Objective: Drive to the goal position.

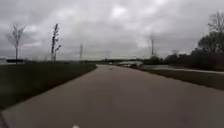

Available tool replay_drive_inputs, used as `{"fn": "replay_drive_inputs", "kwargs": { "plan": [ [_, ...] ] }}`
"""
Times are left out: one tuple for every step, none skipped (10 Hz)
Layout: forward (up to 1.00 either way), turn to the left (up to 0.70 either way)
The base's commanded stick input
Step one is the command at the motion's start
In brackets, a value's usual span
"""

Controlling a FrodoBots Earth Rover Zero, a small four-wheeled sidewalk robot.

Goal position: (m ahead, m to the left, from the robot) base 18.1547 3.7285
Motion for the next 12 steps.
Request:
{"fn": "replay_drive_inputs", "kwargs": {
  "plan": [
    [1.0,0.4],
    [1.0,0.32],
    [1.0,0.0],
    [1.0,0.0],
    [1.0,0.0],
    [1.0,0.0],
    [1.0,0.0],
    [1.0,0.0],
    [1.0,0.0],
    [1.0,0.0],
    [1.0,0.0],
    [1.0,0.0]
  ]
}}
